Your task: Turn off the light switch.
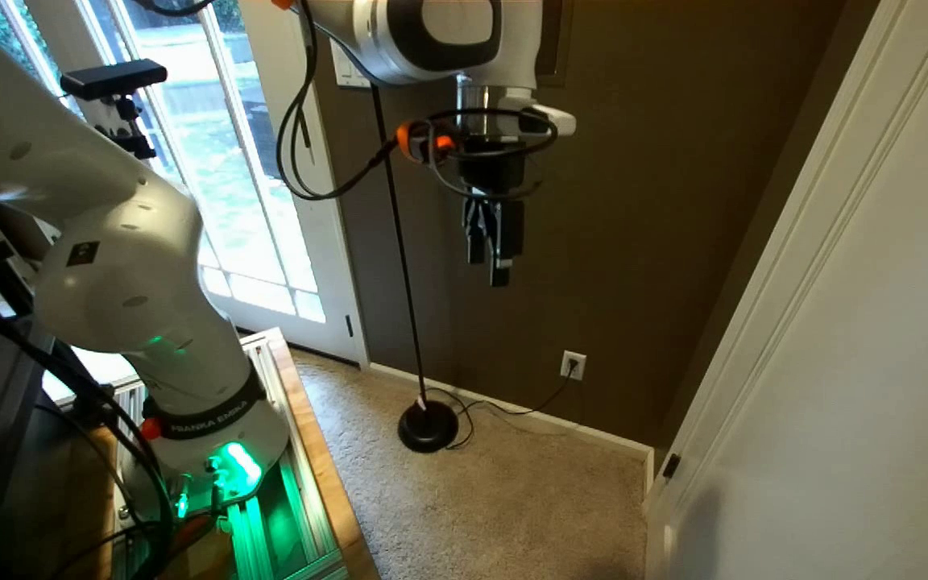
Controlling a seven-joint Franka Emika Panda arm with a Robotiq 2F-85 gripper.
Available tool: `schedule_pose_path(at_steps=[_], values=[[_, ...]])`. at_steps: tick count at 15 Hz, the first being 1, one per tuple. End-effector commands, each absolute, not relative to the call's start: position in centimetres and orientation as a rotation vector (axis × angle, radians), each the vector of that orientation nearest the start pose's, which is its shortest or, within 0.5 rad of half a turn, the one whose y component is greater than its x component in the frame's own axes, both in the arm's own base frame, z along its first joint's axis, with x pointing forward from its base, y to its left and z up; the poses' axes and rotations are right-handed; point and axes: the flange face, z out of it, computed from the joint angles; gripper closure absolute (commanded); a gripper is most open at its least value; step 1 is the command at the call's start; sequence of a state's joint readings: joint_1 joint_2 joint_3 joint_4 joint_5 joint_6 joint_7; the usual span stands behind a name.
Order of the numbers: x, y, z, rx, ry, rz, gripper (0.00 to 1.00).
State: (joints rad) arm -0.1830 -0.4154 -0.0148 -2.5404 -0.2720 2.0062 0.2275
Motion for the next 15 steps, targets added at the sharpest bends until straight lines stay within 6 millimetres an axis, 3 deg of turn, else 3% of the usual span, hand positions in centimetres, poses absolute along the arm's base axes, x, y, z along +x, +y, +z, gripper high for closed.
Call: schedule_pose_path(at_steps=[1, 6, 12, 15], values=[[38.0, -14.2, 40.0, -3.27, 0.832, 0.159, 0.0], [38.3, -21.0, 40.2, -3.111, 1.248, -0.027, 0.0], [39.3, -25.8, 41.8, -2.923, 1.654, -0.361, 0.0], [38.3, -29.2, 42.3, -2.843, 1.858, -0.487, 0.0]])
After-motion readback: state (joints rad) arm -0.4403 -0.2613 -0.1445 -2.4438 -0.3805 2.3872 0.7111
